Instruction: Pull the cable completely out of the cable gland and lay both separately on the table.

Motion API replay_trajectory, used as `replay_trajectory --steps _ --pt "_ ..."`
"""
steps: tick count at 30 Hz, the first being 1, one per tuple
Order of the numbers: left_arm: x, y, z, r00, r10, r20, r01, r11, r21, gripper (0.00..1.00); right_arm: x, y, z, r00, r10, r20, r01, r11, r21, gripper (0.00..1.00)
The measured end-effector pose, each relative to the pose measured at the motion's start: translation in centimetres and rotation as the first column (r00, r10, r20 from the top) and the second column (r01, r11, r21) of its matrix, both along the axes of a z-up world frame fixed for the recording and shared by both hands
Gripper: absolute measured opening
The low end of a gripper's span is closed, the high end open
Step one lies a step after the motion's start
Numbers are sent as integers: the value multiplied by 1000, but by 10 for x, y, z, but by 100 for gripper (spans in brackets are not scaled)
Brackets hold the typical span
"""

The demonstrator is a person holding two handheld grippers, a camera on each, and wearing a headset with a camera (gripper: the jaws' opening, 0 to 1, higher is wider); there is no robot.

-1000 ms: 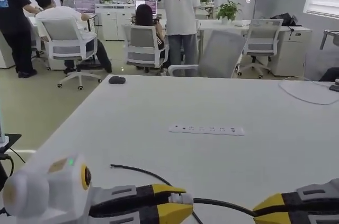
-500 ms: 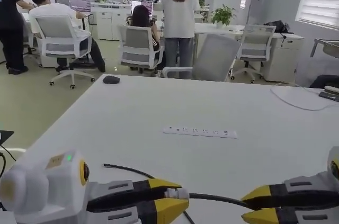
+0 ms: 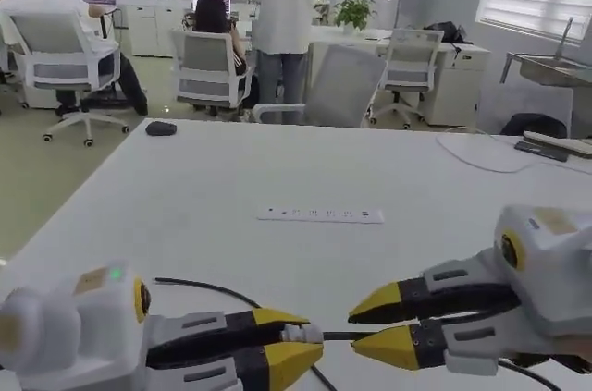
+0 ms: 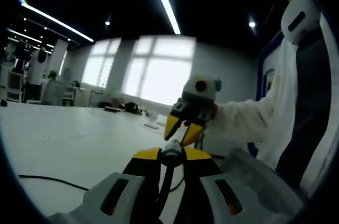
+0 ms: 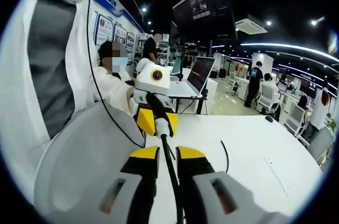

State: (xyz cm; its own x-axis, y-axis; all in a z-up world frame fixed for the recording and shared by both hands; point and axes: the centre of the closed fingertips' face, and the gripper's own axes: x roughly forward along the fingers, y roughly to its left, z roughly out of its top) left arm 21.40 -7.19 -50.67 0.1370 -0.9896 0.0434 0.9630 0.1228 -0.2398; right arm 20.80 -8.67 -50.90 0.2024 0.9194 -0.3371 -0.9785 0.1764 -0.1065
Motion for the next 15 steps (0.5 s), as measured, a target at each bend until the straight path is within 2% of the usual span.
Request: replay_trajectory --steps 5,9,15 --pt "0 1 0 1000 3 4 -3 1000 5 16 0 8 -6 999 36 -9 -36 999 3 6" --pt "2 2 -1 1000 13 8 -13 1000 11 16 2 8 -7 999 39 -22 -39 999 15 5" --pt "2 2 -3 1000 12 9 -12 1000 18 16 -1 10 -8 998 64 -7 -64 998 8 4"
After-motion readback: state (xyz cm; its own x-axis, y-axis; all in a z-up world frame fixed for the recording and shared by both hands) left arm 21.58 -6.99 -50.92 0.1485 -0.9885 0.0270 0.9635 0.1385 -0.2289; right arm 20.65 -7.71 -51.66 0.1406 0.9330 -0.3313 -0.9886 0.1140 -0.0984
